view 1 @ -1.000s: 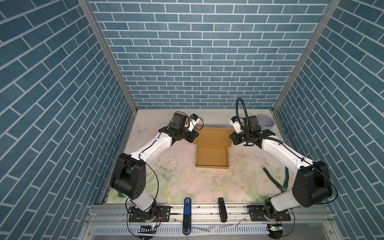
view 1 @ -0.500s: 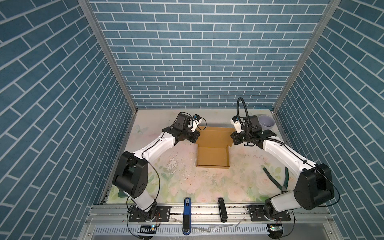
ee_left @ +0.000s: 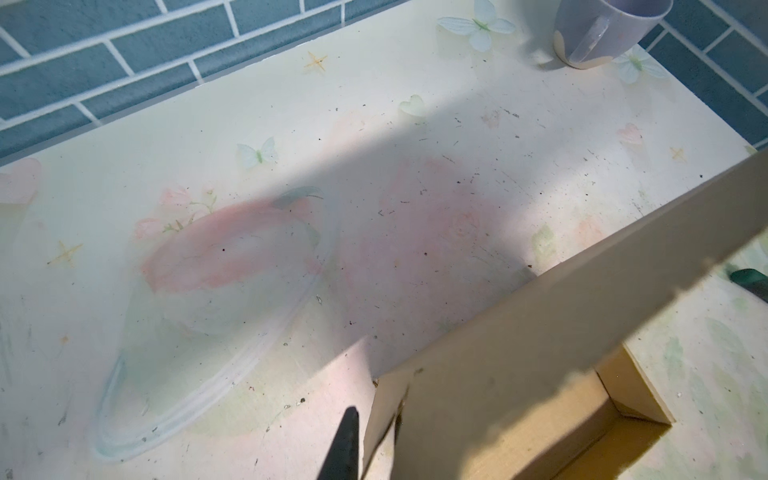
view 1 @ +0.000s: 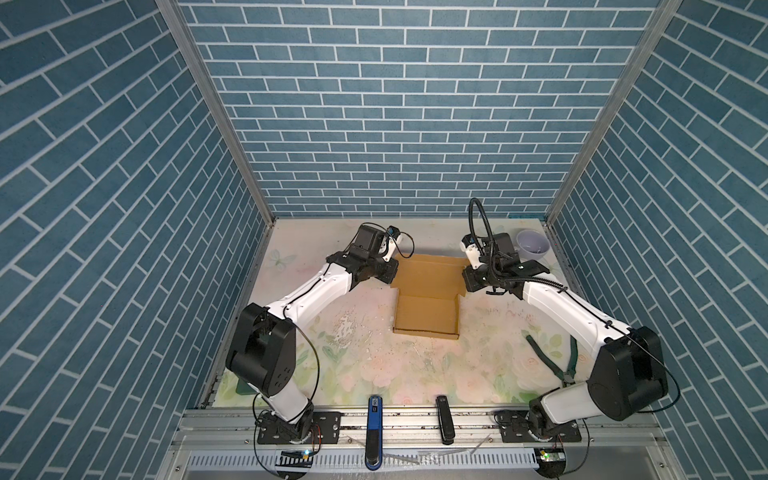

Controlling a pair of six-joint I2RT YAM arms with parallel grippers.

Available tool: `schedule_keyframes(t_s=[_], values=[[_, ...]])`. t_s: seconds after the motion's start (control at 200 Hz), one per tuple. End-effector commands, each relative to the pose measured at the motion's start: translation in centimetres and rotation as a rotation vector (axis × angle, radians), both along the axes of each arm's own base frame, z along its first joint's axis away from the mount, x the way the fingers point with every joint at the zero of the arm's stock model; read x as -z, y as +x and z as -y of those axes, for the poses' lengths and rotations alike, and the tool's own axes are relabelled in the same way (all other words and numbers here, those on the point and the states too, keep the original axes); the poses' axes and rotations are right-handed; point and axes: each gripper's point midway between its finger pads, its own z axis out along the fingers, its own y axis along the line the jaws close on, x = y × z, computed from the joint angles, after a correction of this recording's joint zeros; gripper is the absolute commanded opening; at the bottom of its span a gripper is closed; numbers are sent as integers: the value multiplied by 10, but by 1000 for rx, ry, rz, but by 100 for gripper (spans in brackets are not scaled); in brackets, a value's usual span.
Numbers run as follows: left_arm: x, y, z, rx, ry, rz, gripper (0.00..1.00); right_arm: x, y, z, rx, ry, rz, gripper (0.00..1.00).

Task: Fold the paper box

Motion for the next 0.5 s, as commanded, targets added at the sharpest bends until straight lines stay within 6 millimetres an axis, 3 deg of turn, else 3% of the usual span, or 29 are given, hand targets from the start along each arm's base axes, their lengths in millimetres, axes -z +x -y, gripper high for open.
schedule_keyframes(t_s=[0.0,0.495], values=[[-2,2,-2,-13,20,-4,15,-21,9,-4,0,0,42,3],[5,4,9,-18,-21,-41,9,-18,17,-8,30,25,29,4]])
